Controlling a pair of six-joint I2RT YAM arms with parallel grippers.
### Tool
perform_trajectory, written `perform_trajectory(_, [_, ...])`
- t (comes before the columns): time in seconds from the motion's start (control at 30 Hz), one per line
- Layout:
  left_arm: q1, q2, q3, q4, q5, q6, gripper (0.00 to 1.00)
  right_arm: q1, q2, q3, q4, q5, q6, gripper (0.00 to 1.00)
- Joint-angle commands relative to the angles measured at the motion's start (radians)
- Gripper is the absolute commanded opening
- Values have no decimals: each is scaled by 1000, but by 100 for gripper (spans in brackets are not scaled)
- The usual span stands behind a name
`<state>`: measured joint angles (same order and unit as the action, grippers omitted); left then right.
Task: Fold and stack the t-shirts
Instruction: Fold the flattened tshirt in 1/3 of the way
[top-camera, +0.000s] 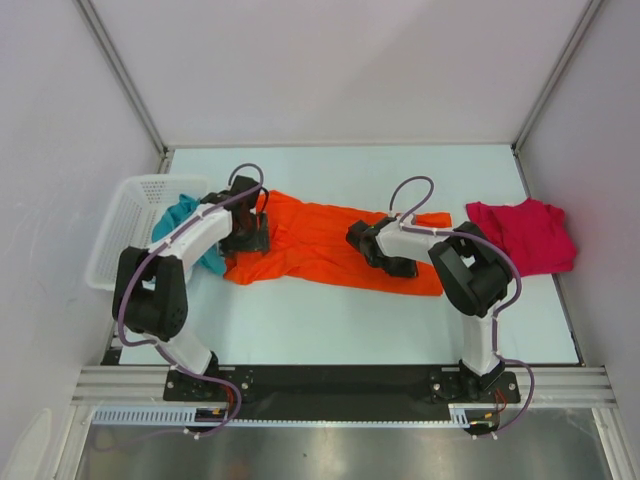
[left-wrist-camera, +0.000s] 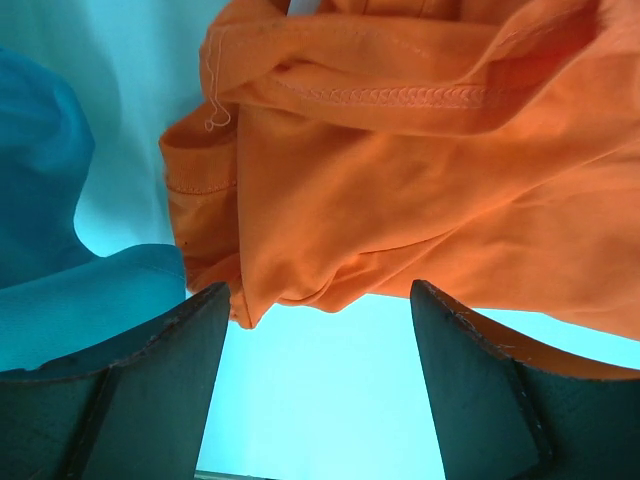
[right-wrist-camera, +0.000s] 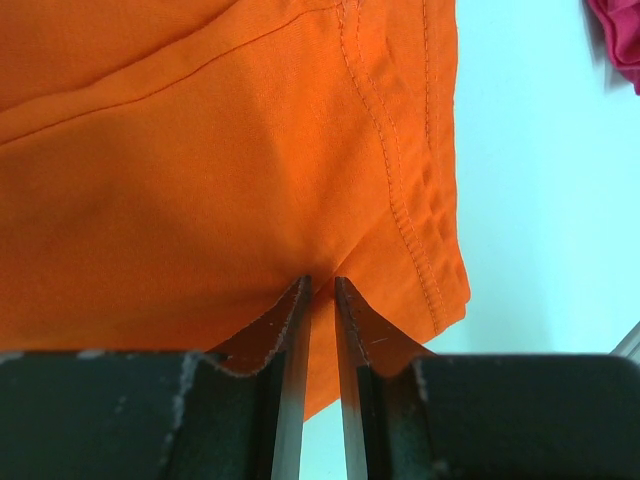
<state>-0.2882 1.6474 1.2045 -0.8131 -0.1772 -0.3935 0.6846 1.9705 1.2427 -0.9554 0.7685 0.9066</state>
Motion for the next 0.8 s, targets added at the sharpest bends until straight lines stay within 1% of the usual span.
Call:
perform_trajectory(0.0, [-5,-5,-35,60,21,-27,78,4,-4,-34,-31,-61,26,22])
perform_trajectory(0.2, [-8,92,-83,123,36,-48,78,3,-13,-37,-31,-57,20,22])
perform_trajectory(0.37, [-8,150,-94,137,45,-56,77,-5,-22,-54,-28,-55,17,22])
perform_trajectory(0.47, [-3,183,-95,127,19,-50,75,-11,-42,-66,-22,-60,12,21])
perform_trajectory(0.5, [0,186,-95,127,27,-45,73,-13,-47,-72,-11,-69,8,20])
perform_trajectory(0.53, [1,190,-95,124,33,-38,67,-16,-50,-81,-5,-74,2,19])
perform_trajectory(0.6, [0,192,-105,124,48,-27,64,-17,-59,-92,10,-86,-6,14])
perform_trajectory(0.77, [1,138,-146,106,41,-27,63,-22,-68,-149,41,-130,-6,12])
